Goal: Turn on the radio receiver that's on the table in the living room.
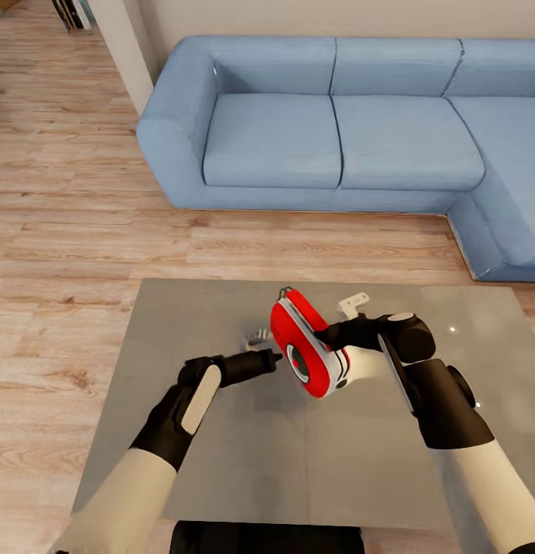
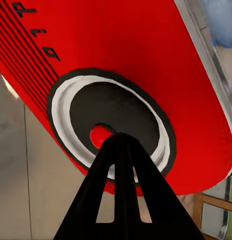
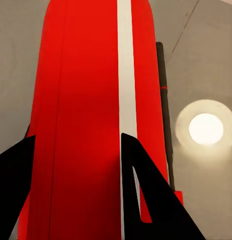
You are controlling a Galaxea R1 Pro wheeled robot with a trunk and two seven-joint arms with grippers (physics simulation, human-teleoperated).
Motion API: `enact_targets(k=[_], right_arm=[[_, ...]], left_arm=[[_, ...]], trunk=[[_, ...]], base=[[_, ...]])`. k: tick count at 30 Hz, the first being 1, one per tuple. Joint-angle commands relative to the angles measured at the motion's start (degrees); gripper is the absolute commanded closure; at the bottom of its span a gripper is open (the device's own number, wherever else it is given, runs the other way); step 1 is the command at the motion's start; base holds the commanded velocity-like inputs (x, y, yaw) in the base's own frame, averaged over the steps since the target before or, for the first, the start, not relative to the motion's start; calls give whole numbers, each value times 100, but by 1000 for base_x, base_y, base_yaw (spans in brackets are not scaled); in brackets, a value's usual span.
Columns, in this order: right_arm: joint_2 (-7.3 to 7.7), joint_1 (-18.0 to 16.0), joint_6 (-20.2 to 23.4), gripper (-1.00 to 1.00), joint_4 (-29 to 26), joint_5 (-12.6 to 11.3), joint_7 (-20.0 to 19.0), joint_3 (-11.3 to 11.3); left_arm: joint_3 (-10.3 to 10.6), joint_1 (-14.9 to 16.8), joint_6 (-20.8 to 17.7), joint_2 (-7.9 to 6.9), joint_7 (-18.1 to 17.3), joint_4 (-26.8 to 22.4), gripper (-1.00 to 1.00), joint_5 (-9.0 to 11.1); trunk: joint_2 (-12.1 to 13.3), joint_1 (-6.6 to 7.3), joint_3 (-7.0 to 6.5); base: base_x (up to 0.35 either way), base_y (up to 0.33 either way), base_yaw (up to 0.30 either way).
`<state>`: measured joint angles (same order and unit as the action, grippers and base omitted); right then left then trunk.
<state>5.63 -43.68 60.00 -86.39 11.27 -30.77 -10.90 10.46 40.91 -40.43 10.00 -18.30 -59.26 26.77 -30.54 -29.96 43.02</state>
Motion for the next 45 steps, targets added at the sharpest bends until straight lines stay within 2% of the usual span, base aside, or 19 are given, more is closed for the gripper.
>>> enact_targets(k=[1, 6, 10, 13, 25, 31, 38, 42, 45], right_arm=[[2, -1, 0, 100, 0, 12, 0, 0], [8, -1, 0, 100, 0, 15, 0, 0], [15, -1, 0, 100, 0, 15, 0, 0], [17, -1, 0, 100, 0, 15, 0, 2], [1, -1, 0, 100, 0, 10, 0, -2], [-20, -1, 0, 100, 0, -8, 0, -8], [-39, -1, 0, 100, -4, -23, -7, -16], [-50, -1, 0, 100, -8, -33, -8, -17], [-52, -1, 0, 100, -12, -43, -8, -17]], left_arm=[[0, 68, 0, 0, 2, 48, 100, 4], [-9, 424, 91, 0, 2, 597, 100, 6], [-9, 494, 555, 0, 5, 990, 100, 100], [-9, 508, 666, 0, 3, 1169, 100, 167], [-1, 516, 1004, 0, 2, 1584, 100, 225], [98, 520, 1117, 0, 2, 1638, 100, 512], [163, 517, 1232, 0, 2, 1690, 100, 580], [185, 515, 1251, 0, 2, 1773, 100, 699], [278, 517, 1461, 0, 2, 1979, 100, 774]], trunk=[[0, 0, 0], [0, 0, 0], [0, 0, 0], [0, 0, 0], [0, 0, 0], [0, 0, 0], [0, 0, 0], [0, 0, 0], [0, 0, 0]], base=[[0, 0, 0], [0, 0, 0], [0, 0, 0], [0, 0, 0], [0, 0, 0], [0, 0, 0], [0, 0, 0], [0, 0, 0], [0, 0, 0]])
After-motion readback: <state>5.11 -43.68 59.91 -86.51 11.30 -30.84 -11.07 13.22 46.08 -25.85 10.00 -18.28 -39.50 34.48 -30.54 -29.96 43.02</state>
